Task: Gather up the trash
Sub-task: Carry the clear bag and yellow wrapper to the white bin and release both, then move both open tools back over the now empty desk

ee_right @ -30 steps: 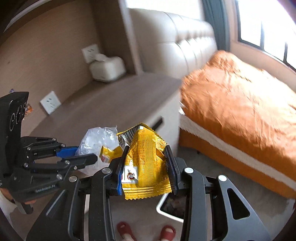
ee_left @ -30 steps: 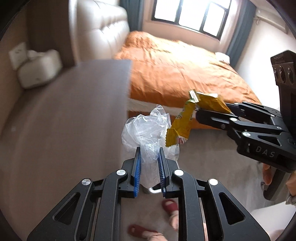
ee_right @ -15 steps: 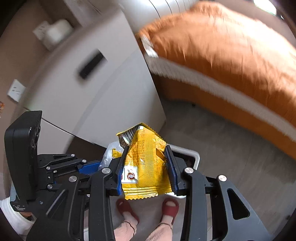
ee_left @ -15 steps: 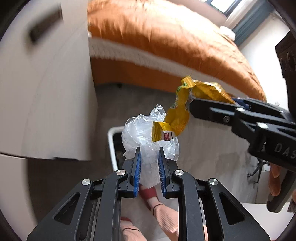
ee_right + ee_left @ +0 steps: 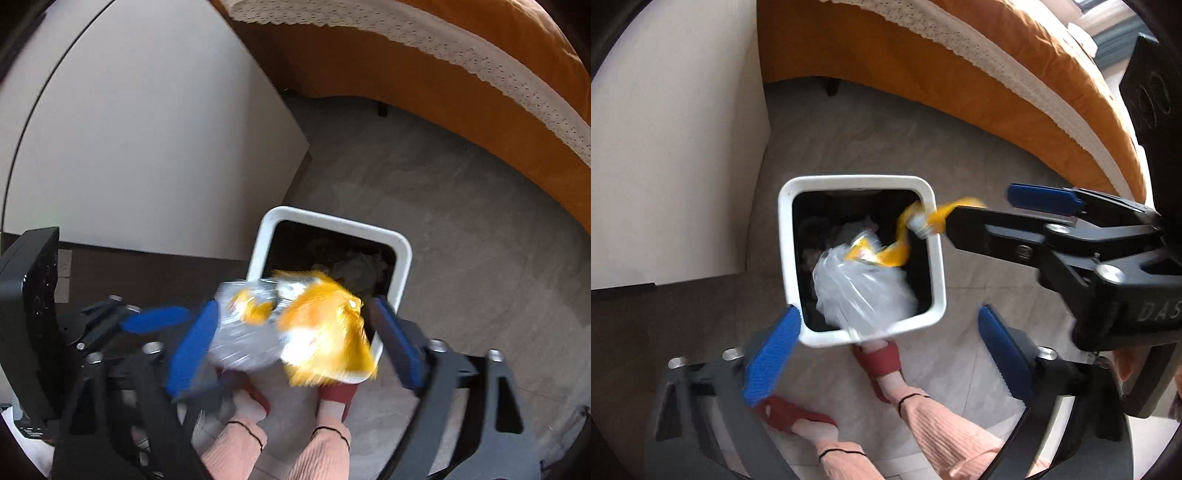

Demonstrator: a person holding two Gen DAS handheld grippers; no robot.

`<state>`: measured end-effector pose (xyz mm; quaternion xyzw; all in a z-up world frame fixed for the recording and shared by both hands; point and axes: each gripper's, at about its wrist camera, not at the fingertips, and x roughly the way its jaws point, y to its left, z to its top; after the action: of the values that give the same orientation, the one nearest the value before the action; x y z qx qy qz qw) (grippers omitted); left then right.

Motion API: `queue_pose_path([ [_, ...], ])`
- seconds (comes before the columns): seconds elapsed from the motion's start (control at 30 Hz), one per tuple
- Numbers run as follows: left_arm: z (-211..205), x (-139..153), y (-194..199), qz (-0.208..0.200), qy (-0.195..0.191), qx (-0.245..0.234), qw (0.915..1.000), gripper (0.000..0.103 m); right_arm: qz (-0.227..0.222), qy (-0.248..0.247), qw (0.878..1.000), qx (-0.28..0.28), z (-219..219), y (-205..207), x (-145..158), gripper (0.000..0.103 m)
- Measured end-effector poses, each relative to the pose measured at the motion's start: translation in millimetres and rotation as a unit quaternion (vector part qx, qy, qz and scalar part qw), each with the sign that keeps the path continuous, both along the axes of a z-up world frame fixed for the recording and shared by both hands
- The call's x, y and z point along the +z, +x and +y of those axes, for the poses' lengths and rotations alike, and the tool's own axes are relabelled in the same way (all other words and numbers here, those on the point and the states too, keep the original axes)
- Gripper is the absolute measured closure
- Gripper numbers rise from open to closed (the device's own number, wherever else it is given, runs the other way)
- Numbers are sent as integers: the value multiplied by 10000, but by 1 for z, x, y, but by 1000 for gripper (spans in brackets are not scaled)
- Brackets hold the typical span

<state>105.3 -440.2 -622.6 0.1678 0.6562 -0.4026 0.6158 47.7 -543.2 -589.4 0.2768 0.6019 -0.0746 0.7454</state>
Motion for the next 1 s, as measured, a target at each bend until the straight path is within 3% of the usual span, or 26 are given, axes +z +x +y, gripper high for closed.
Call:
queue_pose_path([
  [0.07,2,1,-1,-78,57,-6,10000,6,12,2,10000,-65,-5,-4,0,5],
  [0.33,7,27,9,-270,35,12,9996,5,-94,-128,9998,-72,-13,-10,29,5],
  [0.57,11,76,6,-544,-86,97,9984,5,-290,-170,9994,-80,-10,-15,77,5],
  [0.77,23,152,-1,-809,-324,246,9959,5,-652,-317,9973,-67,0,-24,151,5],
  [1.0,54,255,-10,-1420,-621,484,9867,5,-1589,-919,9828,222,26,-25,272,5],
])
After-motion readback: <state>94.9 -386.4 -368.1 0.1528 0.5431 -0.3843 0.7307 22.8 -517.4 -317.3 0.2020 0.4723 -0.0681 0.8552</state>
